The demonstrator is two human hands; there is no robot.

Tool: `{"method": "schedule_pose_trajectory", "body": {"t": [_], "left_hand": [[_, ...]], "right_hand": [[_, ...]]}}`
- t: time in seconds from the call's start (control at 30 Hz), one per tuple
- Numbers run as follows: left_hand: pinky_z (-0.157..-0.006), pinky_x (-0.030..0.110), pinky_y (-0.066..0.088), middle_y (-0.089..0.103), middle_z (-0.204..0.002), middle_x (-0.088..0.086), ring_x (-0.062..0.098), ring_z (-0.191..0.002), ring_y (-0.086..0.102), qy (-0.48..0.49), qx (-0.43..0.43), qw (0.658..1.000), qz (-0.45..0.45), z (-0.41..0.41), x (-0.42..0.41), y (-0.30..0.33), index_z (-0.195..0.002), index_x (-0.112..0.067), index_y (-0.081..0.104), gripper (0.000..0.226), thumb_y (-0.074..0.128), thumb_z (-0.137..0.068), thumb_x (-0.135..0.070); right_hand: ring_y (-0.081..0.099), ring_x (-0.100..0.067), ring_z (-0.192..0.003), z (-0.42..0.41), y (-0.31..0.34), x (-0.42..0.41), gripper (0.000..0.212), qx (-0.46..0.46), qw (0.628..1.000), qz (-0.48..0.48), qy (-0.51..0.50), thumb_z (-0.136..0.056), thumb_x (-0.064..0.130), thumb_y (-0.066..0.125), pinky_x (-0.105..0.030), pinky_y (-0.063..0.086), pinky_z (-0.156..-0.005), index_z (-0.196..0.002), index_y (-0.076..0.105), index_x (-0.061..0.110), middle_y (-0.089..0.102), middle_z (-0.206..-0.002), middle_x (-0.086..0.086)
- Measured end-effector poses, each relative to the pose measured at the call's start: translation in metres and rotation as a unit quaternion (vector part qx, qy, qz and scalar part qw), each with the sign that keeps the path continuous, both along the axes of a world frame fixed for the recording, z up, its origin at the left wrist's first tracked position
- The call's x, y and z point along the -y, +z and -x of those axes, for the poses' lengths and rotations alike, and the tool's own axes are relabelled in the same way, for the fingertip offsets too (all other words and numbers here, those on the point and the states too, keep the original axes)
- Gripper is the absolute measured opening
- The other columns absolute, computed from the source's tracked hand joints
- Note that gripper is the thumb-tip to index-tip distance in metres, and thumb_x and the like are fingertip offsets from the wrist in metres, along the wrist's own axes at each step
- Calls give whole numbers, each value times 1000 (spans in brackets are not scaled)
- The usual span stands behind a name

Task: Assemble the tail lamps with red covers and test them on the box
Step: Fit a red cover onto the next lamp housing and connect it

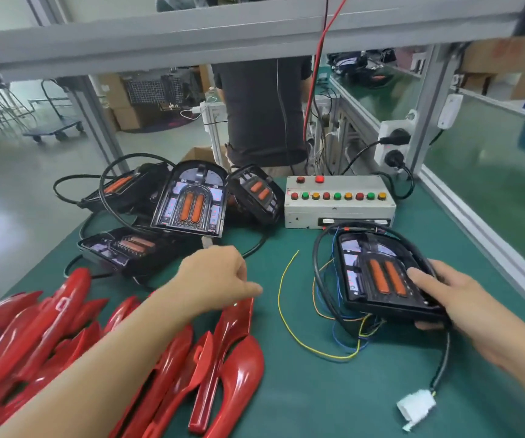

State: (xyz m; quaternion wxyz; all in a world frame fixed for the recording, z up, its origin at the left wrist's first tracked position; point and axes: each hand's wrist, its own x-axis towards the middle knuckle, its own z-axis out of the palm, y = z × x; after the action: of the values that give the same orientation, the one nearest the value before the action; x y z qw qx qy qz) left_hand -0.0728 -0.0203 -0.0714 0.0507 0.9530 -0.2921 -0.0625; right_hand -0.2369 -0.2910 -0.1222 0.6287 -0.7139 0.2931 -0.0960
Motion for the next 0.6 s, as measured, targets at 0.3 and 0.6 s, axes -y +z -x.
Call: {"method": "schedule_pose_trajectory", "body": {"t": [0.3, 0.6], "left_hand": [[-59, 24, 39, 56, -63, 4, 25, -76, 63, 29, 20, 999, 22, 7, 19, -8, -54, -15, 52, 35, 66, -77, -37], [-41, 14, 24, 55, -54, -5, 4, -44, 37, -123, -372, 694, 604, -1, 45, 78, -58, -18, 65, 27, 58, -79, -34]], "right_hand": [[58, -7, -105, 1, 7, 4, 44, -55, 972, 227, 11, -92, 45, 55, -23, 40, -82, -133, 50, 29, 61, -120, 17], [45, -20, -126, -1, 18, 1, 48, -122, 949, 290, 28, -96, 52, 42, -30, 33, -97, -135, 49, 25, 49, -140, -3]]}}
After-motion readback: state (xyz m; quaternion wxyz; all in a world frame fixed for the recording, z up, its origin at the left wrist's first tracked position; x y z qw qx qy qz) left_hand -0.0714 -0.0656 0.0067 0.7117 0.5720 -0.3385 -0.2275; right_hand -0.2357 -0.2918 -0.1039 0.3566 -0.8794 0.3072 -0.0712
